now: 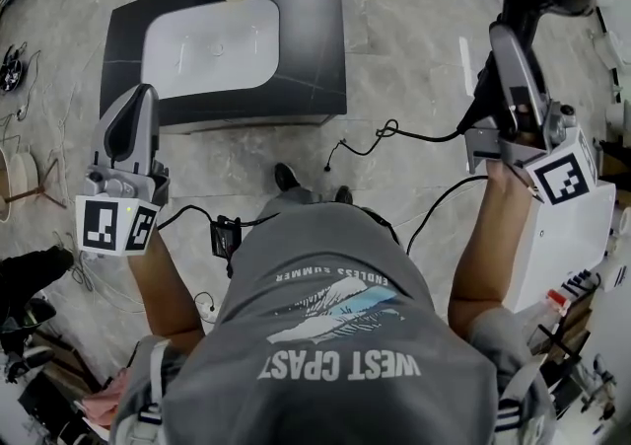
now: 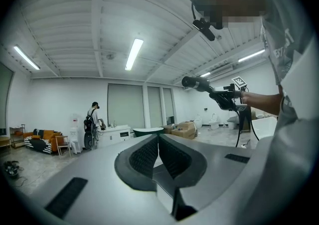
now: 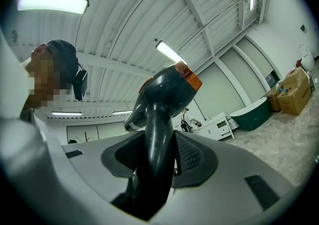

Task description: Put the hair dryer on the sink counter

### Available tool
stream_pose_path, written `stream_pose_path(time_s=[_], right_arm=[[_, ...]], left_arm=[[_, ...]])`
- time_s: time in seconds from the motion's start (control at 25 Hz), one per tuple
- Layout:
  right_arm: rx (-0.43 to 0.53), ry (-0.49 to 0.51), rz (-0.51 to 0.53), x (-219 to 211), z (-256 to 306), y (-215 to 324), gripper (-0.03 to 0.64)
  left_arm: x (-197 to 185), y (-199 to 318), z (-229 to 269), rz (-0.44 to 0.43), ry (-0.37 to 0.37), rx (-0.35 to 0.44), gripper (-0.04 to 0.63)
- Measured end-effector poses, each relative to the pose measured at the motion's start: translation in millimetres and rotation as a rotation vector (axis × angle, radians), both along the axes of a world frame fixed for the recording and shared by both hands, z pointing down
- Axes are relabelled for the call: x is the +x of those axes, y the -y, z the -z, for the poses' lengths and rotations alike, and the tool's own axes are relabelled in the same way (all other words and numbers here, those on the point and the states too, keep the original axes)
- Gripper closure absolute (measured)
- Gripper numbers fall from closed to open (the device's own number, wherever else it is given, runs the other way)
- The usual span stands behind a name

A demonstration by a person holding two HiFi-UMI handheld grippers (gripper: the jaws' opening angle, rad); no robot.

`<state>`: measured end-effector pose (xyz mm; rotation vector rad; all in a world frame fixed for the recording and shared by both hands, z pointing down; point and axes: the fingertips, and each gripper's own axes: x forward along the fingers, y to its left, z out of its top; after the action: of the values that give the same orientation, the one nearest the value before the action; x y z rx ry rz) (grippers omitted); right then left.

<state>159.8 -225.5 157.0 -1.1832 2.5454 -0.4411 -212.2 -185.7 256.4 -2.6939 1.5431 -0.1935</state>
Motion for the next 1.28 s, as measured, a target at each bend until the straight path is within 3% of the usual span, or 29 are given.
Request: stream_pose_path(time_s=[0.6,1.28], right_arm=[[-0.013,0.001,-0.027,-28.2,1.0,34.5,0.425],[-0.215,0.003,0.123,-52.1,-107.3,117.1,0.425]], left_arm=[[-21.6,33.2,-12.6,-0.047,-0.031,-0.007,0.572],[-33.6,45.9,-36.9,0.111,-0.006,-0.073,0.572]])
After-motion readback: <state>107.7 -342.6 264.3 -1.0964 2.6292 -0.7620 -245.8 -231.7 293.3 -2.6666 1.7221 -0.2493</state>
